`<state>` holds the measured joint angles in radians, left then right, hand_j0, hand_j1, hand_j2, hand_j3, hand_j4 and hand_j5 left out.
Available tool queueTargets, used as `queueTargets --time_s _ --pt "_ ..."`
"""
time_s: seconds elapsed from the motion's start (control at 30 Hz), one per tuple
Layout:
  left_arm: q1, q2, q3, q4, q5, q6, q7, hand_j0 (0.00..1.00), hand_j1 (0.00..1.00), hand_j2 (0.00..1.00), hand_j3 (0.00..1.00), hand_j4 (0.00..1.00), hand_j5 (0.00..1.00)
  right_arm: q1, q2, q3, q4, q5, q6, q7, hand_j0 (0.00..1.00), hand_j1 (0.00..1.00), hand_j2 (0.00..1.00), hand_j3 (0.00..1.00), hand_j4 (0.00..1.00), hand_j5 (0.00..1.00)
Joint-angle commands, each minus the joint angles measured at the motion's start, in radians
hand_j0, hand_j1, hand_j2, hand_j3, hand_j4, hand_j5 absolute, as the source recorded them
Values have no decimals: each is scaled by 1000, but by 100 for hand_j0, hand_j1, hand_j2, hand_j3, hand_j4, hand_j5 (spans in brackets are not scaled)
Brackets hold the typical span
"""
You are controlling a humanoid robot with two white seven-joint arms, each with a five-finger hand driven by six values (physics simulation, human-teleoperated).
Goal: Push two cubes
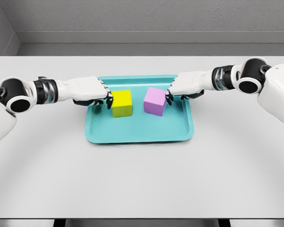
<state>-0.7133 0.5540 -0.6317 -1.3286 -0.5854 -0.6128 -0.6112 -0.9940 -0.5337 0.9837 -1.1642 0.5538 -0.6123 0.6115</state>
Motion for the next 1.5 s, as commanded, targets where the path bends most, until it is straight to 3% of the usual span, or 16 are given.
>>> queueTargets --time_s 0.0,0.5,1.47 --pt "0 -8 3 0 4 2 0 50 50 50 50 50 50 0 3 0 1 0 1 -1 58 58 58 58 58 58" --pt "-6 -28 7 -3 4 2 0 50 50 50 50 50 50 -6 1 0 64 17 1 -1 58 58 58 58 58 58" --pt "-6 -68 7 8 -31 2 0 50 50 50 50 50 50 -29 55 0 64 14 1 -1 58 58 58 58 58 58"
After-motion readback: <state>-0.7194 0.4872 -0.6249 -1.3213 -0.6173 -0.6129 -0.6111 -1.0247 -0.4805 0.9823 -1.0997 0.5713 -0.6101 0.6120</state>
